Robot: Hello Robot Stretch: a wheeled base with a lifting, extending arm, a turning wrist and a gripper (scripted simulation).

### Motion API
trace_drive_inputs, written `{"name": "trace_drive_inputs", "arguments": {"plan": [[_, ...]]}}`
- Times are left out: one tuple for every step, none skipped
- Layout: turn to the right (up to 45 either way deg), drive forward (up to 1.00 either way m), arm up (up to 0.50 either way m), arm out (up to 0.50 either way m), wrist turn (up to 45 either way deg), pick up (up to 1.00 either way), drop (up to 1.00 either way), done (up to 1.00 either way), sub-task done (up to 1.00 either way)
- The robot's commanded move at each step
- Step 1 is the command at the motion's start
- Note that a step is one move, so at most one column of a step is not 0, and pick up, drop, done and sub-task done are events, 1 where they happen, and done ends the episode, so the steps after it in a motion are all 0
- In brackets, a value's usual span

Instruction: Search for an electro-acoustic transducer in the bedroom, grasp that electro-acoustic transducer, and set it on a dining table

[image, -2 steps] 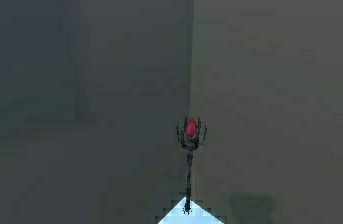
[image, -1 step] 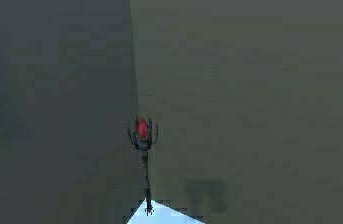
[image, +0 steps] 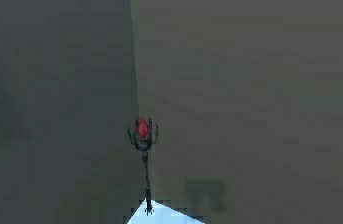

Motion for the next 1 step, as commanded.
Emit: {"name": "trace_drive_inputs", "arguments": {"plan": [[0.0, 0.0, 0.24, 0.0, 0.0, 0.0, 0.0, 0.0, 0.0]]}}
